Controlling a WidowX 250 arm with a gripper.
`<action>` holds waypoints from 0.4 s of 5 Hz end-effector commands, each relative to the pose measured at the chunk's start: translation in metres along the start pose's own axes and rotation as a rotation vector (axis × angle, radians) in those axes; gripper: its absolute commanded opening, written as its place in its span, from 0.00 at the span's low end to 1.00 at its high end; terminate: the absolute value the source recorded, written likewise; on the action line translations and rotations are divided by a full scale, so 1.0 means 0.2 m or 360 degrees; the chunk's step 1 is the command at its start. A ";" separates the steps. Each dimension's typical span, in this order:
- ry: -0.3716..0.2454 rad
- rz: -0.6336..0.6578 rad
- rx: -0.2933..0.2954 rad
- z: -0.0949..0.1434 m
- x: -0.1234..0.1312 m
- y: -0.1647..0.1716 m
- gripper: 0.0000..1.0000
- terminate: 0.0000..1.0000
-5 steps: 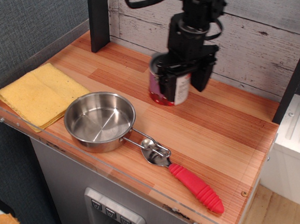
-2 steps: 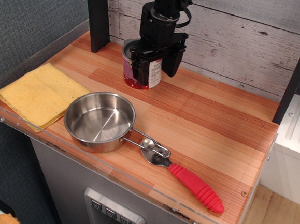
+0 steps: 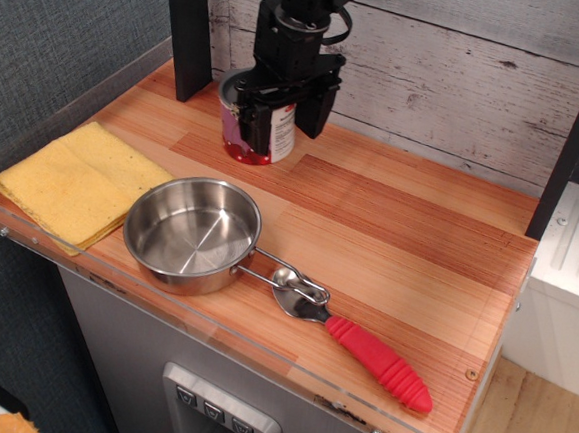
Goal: Move the can near the yellow rectangle.
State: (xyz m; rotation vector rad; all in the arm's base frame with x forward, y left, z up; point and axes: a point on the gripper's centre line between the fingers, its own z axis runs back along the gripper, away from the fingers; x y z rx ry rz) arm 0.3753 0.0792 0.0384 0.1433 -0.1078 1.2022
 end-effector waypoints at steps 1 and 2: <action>-0.0058 0.0035 -0.0071 0.11 0.13 -0.02 1.00 0.00; -0.0055 -0.0011 -0.0099 0.14 0.09 -0.04 1.00 0.00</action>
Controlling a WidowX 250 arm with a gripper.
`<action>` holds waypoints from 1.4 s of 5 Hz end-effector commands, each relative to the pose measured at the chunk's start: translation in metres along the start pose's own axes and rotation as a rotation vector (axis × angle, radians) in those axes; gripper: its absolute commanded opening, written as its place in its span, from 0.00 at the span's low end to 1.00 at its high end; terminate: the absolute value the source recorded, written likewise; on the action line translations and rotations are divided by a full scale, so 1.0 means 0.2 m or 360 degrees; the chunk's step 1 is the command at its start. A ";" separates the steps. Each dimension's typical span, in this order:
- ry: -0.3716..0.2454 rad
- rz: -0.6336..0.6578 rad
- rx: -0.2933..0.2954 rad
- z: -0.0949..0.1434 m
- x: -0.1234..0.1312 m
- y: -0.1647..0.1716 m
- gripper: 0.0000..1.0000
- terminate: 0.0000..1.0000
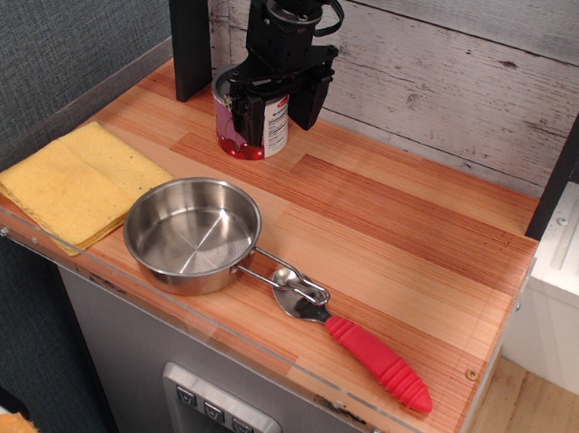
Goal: Move the can near the yellow rectangle.
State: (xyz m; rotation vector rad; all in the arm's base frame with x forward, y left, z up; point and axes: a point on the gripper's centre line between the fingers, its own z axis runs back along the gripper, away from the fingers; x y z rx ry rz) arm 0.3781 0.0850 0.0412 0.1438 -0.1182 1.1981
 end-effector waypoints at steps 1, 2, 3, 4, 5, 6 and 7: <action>0.0001 -0.0139 -0.0152 0.16 -0.02 -0.06 1.00 0.00; 0.0002 -0.0288 -0.0197 0.22 -0.11 -0.09 1.00 0.00; -0.0003 -0.0475 -0.0270 0.30 -0.22 -0.10 1.00 0.00; -0.0083 -0.0792 -0.0278 0.37 -0.29 -0.07 1.00 0.00; -0.0162 -0.1199 -0.0268 0.41 -0.33 -0.01 1.00 0.00; -0.0172 -0.1473 -0.0321 0.44 -0.38 0.09 1.00 0.00; -0.0133 -0.1658 -0.0332 0.46 -0.43 0.21 1.00 0.00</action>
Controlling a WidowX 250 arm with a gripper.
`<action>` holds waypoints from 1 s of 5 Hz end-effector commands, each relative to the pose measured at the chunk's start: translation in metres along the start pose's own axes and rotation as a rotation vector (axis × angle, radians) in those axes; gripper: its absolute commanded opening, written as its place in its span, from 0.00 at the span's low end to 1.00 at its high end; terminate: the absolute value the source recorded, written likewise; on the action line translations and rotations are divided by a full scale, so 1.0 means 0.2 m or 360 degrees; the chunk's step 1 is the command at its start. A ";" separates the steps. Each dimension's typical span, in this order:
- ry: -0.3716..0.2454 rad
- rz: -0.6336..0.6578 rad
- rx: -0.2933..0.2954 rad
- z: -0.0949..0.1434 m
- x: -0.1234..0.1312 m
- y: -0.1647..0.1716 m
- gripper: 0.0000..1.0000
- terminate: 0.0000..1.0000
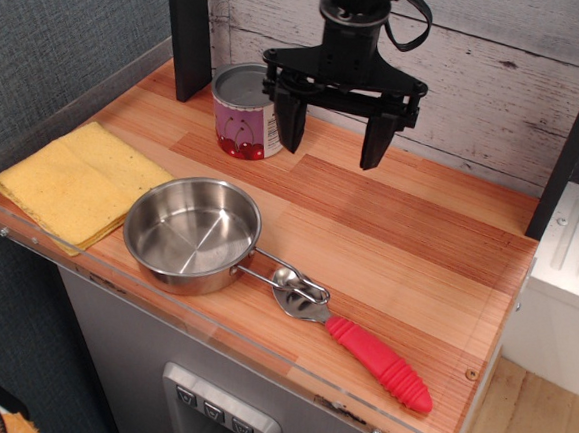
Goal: Move the can near the yellow rectangle.
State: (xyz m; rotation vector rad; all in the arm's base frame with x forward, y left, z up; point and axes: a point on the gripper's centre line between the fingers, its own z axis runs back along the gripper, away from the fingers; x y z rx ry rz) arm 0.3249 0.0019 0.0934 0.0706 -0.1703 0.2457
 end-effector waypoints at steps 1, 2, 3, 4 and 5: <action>-0.0011 -0.0255 -0.0069 0.17 -0.20 0.06 1.00 0.00; 0.0029 -0.0288 -0.0061 0.19 -0.31 0.08 1.00 0.00; 0.0038 -0.0329 -0.0047 0.22 -0.38 0.09 1.00 0.00; 0.0059 -0.0504 -0.0102 0.26 -0.39 0.09 1.00 0.00; 0.0059 -0.0504 -0.0102 0.26 -0.39 0.09 1.00 1.00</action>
